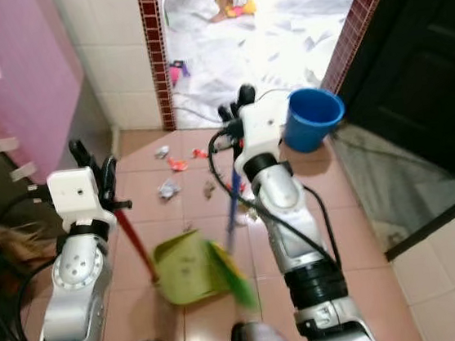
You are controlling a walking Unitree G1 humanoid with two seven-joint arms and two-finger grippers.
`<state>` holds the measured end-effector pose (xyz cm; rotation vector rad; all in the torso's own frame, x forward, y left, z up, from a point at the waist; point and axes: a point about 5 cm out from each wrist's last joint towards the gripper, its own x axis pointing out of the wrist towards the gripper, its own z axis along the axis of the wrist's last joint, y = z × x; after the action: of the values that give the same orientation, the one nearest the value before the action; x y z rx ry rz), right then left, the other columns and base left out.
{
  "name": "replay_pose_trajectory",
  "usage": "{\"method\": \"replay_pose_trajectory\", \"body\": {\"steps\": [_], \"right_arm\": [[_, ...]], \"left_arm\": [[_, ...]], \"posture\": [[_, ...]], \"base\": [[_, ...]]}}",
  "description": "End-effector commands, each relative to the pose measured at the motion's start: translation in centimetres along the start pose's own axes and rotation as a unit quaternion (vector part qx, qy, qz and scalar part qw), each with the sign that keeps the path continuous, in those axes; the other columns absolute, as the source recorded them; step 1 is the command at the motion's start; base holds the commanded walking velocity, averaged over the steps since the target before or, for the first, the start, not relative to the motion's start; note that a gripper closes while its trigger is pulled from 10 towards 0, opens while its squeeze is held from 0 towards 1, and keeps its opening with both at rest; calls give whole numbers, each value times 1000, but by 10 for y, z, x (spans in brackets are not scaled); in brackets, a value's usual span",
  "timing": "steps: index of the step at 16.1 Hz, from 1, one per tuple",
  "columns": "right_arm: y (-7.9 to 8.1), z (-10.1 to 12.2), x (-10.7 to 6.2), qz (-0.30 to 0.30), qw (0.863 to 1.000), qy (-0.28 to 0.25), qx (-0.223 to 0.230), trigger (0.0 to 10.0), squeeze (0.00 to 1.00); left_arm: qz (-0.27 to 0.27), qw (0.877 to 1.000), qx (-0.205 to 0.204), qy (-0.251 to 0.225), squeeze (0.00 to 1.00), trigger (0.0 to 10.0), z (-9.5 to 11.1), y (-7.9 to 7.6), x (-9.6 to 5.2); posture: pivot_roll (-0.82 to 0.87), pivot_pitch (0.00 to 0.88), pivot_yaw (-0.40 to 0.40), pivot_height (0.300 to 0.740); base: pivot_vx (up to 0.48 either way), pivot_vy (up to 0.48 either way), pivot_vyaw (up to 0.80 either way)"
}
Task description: Sweep floor
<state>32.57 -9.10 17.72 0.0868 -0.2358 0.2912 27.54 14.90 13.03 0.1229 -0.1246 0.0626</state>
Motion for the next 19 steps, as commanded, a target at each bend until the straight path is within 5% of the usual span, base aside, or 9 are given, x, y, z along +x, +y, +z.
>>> {"method": "replay_pose_trajectory", "body": {"steps": [1, 5, 19], "right_arm": [[-3, 27, 8, -1, 999, -47, -19, 10000, 0], [-6, 51, 14, -1, 994, -86, -65, 10000, 0], [-25, 21, -4, -51, 991, -46, -115, 10000, 0]], "left_arm": [[9, 999, 21, -43, 0, 10000, 16, 3, 1], [14, 998, 26, -54, 0, 10000, 23, 6, 4], [-30, 999, 17, -38, 0, 10000, 19, 6, 7]], "posture": [[53, 135, -68, 740], [52, 133, -56, 740], [68, 116, -8, 740]], "base": [[0, 0, 0], [0, 0, 0], [361, 0, -253]]}}
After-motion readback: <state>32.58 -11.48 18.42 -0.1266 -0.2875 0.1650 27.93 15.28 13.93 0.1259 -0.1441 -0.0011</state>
